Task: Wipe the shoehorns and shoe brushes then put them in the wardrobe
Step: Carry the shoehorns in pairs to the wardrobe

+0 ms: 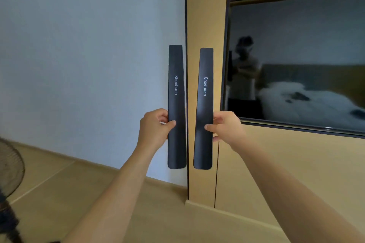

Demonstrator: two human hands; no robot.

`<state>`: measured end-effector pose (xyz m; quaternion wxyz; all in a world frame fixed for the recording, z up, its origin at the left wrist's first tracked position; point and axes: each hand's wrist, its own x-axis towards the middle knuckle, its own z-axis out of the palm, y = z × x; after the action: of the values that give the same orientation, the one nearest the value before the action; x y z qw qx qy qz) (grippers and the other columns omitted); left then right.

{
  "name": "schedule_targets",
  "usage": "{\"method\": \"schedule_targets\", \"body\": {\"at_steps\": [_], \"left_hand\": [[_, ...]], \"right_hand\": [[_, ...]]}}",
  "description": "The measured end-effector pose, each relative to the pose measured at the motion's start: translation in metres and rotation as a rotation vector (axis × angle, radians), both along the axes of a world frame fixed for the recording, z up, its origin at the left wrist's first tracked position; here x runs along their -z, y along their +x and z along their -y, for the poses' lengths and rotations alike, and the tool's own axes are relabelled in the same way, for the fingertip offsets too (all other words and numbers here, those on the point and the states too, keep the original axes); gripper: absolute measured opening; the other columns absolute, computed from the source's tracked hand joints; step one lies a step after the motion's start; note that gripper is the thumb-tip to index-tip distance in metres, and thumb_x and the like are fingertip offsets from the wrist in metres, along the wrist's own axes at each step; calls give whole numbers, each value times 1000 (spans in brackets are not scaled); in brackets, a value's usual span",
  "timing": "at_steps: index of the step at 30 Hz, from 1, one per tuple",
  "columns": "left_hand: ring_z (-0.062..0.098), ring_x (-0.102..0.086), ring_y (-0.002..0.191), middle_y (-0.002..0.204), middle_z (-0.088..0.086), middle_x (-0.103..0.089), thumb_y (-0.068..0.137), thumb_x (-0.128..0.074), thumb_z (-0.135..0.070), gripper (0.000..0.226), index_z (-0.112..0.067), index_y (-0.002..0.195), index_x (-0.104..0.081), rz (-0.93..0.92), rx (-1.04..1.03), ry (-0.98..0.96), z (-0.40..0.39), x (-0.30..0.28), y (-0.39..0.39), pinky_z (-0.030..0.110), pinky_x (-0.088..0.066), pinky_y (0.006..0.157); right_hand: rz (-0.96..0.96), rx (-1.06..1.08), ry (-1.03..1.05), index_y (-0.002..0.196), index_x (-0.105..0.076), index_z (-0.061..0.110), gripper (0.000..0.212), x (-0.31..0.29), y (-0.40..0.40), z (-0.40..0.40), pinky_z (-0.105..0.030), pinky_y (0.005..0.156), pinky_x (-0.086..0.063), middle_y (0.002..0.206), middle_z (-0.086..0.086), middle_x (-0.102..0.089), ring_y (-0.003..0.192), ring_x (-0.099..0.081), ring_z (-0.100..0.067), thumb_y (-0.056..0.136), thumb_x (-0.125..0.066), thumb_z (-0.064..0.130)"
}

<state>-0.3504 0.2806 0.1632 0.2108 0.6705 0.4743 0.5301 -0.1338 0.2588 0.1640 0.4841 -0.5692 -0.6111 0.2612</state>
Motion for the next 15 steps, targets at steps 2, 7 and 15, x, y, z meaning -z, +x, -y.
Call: {"method": "schedule_targets", "body": {"at_steps": [2, 7, 15], "left_hand": [[17, -67, 71, 76, -2, -69, 82, -73, -13, 7, -17, 80, -68, 0, -40, -7, -31, 1, -7, 37, -61, 58], [15, -68, 72, 78, -4, -70, 83, -73, -13, 4, -16, 83, -69, -13, -161, 1, -115, -3, -23, 33, -61, 60], [16, -68, 74, 76, -5, -70, 82, -72, -13, 7, -18, 79, -69, 11, -348, -24, -234, -7, -65, 43, -60, 69]], "right_hand": [[-41, -69, -1, 93, -71, 28, 24, 2, -9, -41, -19, 53, -56, 82, 14, -72, 75, -70, -4, 90, -68, 4], [-92, -204, -22, 109, -72, 13, 22, 2, -27, -155, -30, 63, -62, 92, 0, -75, 82, -73, -13, 91, -65, 2], [-112, -372, -48, 114, -71, 8, 26, -9, -69, -316, -41, 74, -63, 101, -8, -75, 91, -73, -24, 90, -67, -1]]}}
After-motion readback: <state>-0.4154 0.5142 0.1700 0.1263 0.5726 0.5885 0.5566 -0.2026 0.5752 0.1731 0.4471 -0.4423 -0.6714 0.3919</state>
